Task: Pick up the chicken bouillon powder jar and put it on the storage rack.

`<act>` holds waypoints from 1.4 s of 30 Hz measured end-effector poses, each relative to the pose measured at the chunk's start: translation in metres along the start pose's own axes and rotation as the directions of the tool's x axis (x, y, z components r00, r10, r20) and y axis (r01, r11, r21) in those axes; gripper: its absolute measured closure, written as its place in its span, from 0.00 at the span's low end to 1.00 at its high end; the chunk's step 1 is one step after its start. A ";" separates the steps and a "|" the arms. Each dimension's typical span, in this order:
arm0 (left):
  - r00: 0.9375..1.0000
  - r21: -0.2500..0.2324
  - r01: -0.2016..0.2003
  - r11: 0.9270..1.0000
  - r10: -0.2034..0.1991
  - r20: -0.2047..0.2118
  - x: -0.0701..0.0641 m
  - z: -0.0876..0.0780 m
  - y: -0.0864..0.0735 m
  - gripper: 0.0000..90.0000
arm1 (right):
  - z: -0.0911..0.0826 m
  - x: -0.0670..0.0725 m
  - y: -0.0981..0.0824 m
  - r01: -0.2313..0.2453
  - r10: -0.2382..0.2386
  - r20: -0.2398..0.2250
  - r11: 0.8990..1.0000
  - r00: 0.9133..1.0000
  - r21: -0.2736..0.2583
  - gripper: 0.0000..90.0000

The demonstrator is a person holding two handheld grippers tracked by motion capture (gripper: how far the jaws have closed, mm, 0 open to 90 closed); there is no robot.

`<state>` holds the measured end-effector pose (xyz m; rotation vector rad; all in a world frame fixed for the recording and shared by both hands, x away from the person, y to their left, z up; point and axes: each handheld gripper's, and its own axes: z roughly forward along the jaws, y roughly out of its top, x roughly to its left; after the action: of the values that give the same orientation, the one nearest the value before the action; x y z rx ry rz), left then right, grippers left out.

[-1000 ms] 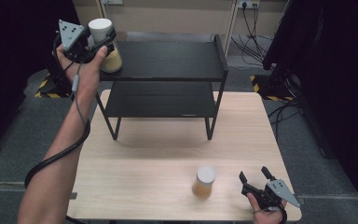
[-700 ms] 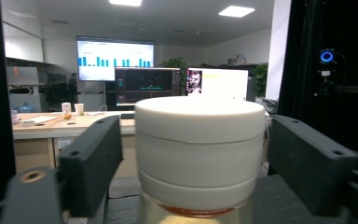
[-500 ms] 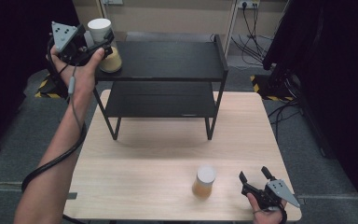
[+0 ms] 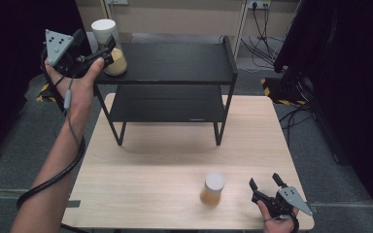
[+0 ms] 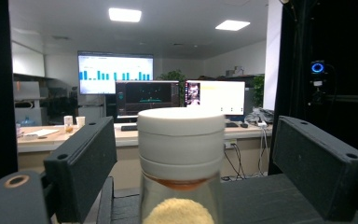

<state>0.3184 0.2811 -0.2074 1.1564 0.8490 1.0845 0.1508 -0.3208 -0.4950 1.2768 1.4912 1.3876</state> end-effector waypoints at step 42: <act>0.988 -0.049 -0.028 0.998 0.035 0.151 -0.009 -0.086 -0.100 0.14 | 0.000 0.001 0.000 0.009 -0.009 0.000 1.000 1.000 -0.002 0.09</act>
<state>0.2567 0.2914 -0.3244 1.1999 0.6855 1.0227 0.1503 -0.3199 -0.4953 1.2674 1.4934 1.3830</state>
